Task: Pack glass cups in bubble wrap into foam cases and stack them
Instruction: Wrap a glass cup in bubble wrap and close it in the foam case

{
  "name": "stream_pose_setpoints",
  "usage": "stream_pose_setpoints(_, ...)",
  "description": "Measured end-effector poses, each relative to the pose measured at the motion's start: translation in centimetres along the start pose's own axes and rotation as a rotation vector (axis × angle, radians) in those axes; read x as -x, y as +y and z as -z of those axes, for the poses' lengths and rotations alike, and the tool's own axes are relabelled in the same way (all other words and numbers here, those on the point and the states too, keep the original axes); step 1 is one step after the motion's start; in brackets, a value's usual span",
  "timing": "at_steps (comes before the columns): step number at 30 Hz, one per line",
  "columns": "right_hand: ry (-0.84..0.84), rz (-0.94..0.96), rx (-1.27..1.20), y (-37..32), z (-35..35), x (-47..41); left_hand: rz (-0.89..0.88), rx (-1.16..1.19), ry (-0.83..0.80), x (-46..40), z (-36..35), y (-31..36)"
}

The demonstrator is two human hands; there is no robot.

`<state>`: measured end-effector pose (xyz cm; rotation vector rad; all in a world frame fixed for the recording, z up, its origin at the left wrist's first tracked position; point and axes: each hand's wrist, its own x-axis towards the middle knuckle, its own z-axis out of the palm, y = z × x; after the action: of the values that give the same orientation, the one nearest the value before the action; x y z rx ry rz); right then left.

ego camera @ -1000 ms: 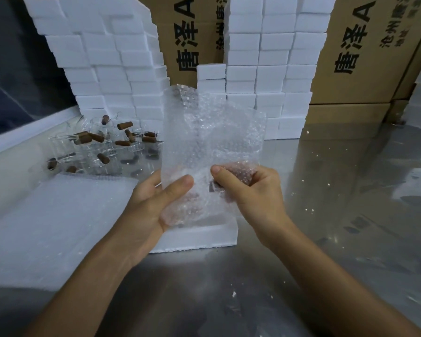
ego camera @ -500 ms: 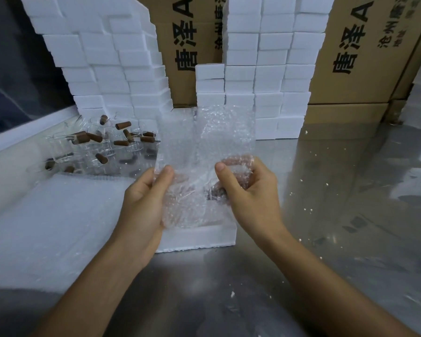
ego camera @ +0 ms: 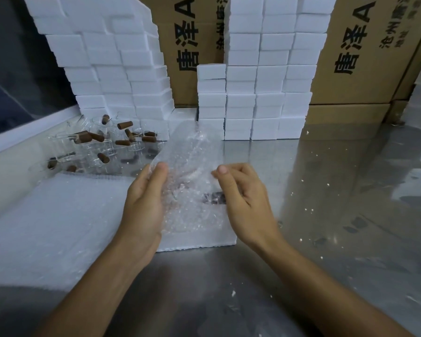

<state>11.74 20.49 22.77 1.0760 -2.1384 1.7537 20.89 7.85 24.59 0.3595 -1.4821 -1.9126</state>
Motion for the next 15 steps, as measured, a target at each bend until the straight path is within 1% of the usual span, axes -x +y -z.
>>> stream_pose_setpoints(2, 0.018, 0.014, 0.032, 0.0, -0.2, 0.1, 0.011, 0.03, -0.009, 0.1, 0.0, 0.0)
stream_pose_setpoints(4, 0.048, 0.047, 0.019, -0.2, -0.3, 0.1, 0.02, 0.054, -0.013, 0.1, 0.0, 0.1)
stream_pose_setpoints(7, 0.041, 0.086, -0.028, -0.8, -0.4, 0.2, 0.035, 0.101, -0.016, 0.2, -0.1, 0.2)
stream_pose_setpoints(10, 0.029, 0.045, -0.165, -1.1, -0.6, 0.4, 0.032, 0.139, -0.025, 0.2, -0.1, 0.3)
stream_pose_setpoints(13, 0.025, -0.071, -0.323, -1.1, -0.9, 0.2, 0.046, 0.157, -0.052, 0.2, 0.0, 0.5)
stream_pose_setpoints(15, 0.04, -0.081, -0.321, -0.8, -0.7, -0.1, 0.049, 0.155, -0.091, 0.2, 0.2, 0.7)
